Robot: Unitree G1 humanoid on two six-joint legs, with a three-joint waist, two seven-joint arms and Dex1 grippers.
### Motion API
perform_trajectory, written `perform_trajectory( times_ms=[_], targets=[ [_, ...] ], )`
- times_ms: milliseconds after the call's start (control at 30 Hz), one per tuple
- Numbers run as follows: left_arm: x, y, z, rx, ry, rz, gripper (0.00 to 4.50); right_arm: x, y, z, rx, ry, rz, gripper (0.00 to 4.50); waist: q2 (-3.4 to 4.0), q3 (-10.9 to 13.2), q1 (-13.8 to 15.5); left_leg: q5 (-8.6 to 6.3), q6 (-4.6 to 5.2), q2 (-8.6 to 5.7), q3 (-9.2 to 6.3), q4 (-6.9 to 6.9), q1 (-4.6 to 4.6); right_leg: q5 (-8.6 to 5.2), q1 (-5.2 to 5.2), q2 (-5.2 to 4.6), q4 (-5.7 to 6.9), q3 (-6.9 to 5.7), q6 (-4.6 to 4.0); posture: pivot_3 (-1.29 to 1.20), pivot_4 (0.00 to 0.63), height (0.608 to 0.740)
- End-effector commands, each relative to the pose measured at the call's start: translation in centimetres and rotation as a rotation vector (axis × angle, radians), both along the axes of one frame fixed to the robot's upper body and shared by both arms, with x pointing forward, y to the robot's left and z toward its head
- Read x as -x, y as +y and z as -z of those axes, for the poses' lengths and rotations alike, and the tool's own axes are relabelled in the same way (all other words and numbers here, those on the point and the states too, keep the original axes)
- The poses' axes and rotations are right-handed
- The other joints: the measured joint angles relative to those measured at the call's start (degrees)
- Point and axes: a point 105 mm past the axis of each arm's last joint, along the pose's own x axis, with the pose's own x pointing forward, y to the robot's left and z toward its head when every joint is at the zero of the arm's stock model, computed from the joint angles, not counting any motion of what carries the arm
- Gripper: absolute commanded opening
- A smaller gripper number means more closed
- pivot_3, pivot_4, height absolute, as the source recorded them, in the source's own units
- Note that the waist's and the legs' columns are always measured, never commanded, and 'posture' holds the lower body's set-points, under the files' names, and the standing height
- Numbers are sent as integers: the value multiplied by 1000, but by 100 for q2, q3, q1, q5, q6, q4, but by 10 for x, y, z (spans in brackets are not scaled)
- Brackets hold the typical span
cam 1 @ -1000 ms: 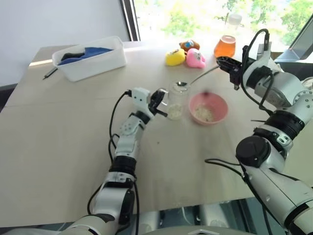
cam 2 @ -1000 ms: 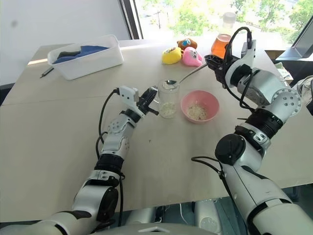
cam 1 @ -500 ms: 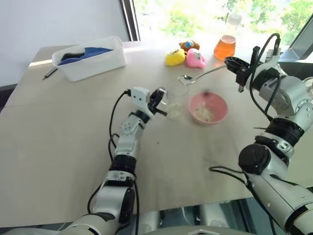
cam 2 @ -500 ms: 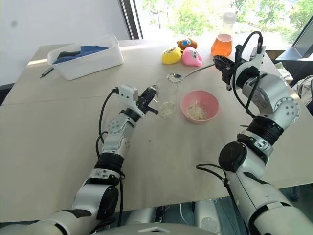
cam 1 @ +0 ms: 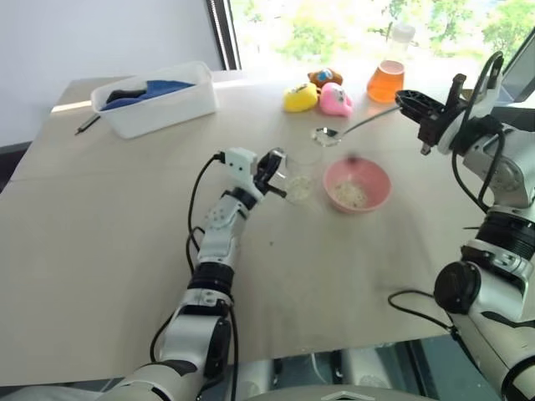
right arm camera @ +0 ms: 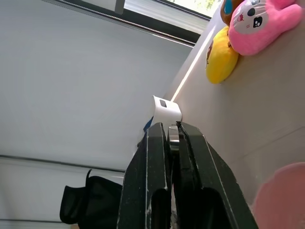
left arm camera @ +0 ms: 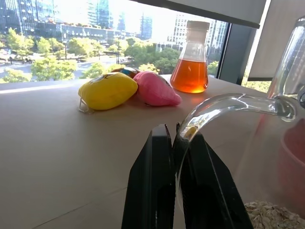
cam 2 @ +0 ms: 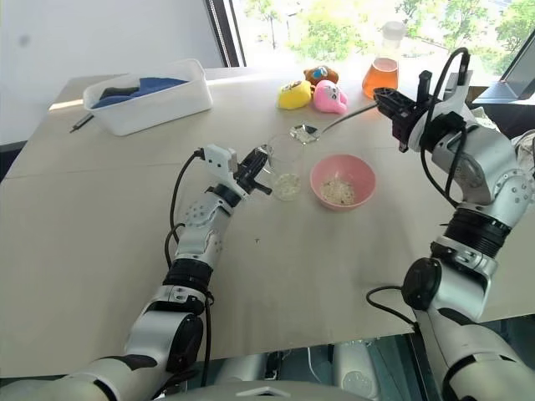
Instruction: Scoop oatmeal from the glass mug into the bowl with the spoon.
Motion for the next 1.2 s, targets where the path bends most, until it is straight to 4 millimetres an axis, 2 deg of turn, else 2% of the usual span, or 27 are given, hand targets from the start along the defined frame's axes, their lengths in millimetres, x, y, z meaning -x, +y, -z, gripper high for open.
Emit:
perform_trajectory(
  times_ms=[33, 167, 333, 533, 700, 867, 1033, 1200],
  targets=[
    [1, 7, -12, 20, -52, -12, 41, 12, -14, -21, -17, -90, 15, 0, 0, 0, 1, 0, 1, 0, 0, 0, -1, 0, 0, 0, 0, 0, 0, 0, 150, 740],
    [2, 18, -9, 20, -44, -40, 41, 15, -28, -15, 27, -74, 53, 0, 0, 0, -4, 0, 1, 2, 0, 0, -2, 0, 0, 0, -2, -1, 0, 0, 150, 740],
    [5, 31, -9, 6, -49, -66, 41, 15, -32, -5, 109, -50, 68, 0, 0, 0, -15, 0, 1, 24, 10, 0, 3, 0, -1, 5, -2, 6, 0, 0, 150, 740],
    [10, 41, -13, -13, -63, -91, 41, 2, -28, 10, 283, -28, 104, 0, 0, 0, 9, -1, 2, 25, 11, 2, 2, 0, 0, 5, -3, 7, 1, 0, 150, 740],
    [14, 45, -10, -5, -57, -114, 41, -5, -16, 18, 534, -98, 99, 0, 0, 0, 18, -1, 2, 24, 8, 2, 0, 0, -1, 4, -6, 5, 1, 0, 150, 740],
    [20, 47, -6, 9, -48, -137, 41, -4, 3, -2, 842, -314, 69, 0, 1, 0, 16, -1, 2, 21, 6, 2, -2, 0, -4, 4, -8, 4, 1, 0, 150, 740],
    [23, 46, -4, 11, -42, -144, 41, 6, 30, -30, 1025, -527, 9, 0, 1, 0, 16, -1, 1, 22, 0, 3, -1, 0, -7, 9, -7, 0, 1, 0, 150, 740],
    [23, 44, -4, 11, -44, -147, 41, 16, 48, -35, 1231, -689, -58, 0, 0, 0, 39, -1, 2, 17, -2, 4, -5, 0, -8, 2, -10, 0, 1, 0, 150, 740]
  ],
)
